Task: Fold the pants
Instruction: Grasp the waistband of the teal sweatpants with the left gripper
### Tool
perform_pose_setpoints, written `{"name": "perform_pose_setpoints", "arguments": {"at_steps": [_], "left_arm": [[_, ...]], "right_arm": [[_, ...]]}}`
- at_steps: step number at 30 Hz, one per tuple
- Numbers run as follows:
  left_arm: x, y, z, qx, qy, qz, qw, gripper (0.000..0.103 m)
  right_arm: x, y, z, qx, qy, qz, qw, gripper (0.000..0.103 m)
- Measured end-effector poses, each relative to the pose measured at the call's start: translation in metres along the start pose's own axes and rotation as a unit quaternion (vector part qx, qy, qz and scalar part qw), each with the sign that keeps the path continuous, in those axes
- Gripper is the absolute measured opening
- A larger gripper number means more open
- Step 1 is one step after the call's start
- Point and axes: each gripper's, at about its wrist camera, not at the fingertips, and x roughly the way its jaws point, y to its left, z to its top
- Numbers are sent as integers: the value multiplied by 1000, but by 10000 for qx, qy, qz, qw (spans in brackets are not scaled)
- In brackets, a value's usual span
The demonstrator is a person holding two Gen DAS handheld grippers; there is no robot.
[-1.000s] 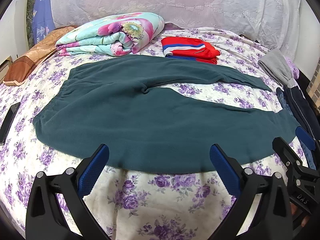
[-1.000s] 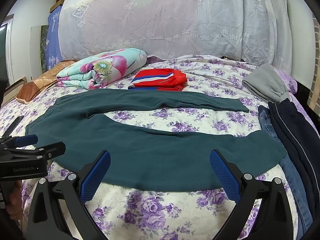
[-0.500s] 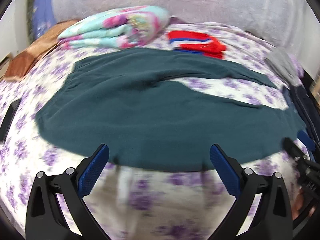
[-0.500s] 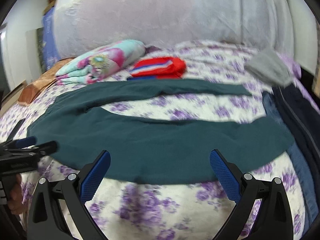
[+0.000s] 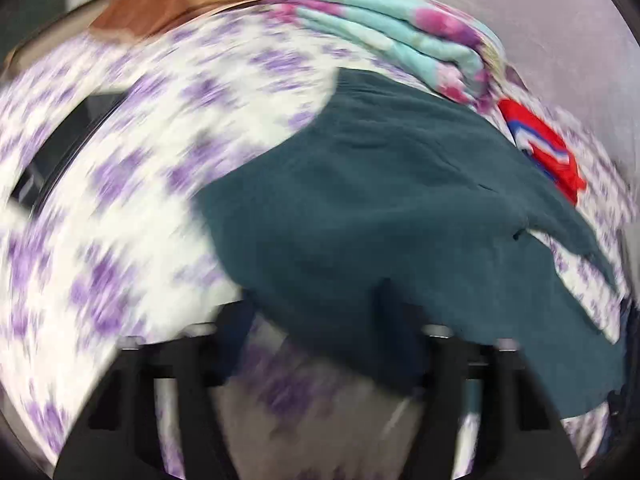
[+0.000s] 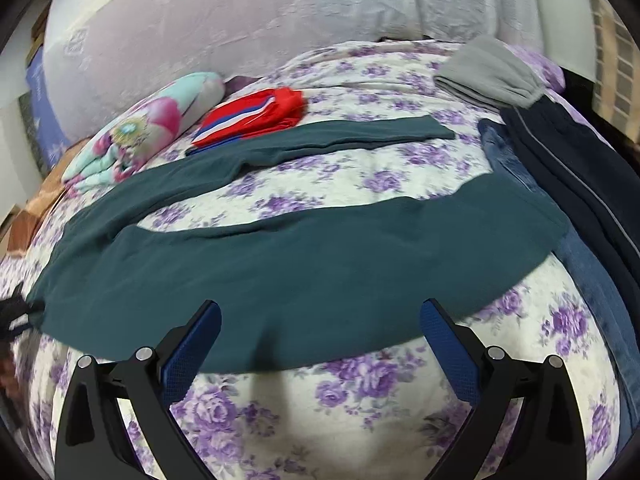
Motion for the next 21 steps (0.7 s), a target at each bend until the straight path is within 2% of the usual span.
{"name": "perform_pose_setpoints", "arguments": {"at_steps": [1,3,6,7,9,12,13,17,18,19,21], "left_arm": [[4,-7,6,109,-3,-17,9999,4],[2,-13,12,-67,-63,-124,9999,4],[-10,-20,15,-50,-462,-3,9989,4],[-11,-22,14,-64,-507,-4,9987,4],[-8,-21,14,-124,-418,-80,9990,4],[-5,-22,13,-123,-416,-42,9991,4],[-6,-20,12,-169,-427,-63,9989,4],[-9,-17,13,-292,-475,-103,9984,4],[-10,-17,13,-304,-507,-90,9982,4],[-10,-19,13,-312,-540,-67,9980,4],[-10,-22,13,-336,-593,-46,9977,4]], "right_arm": [[-2,-5,1,27,0,-34,10000,100],[-6,-18,2,130,16,-118,9998,100],[-10,-59,2,554,51,-510,9971,100],[-10,-81,2,871,75,-668,9939,100],[-7,-111,-1,1344,167,-671,9885,98],[8,-148,-1,1833,456,-548,9805,76],[17,-157,1,1983,563,-466,9774,72],[41,-169,23,2109,507,-424,9753,71],[45,-170,27,2120,483,-461,9750,53],[54,-172,32,2157,575,-512,9734,2],[58,-178,33,2392,691,-240,9682,5]]}}
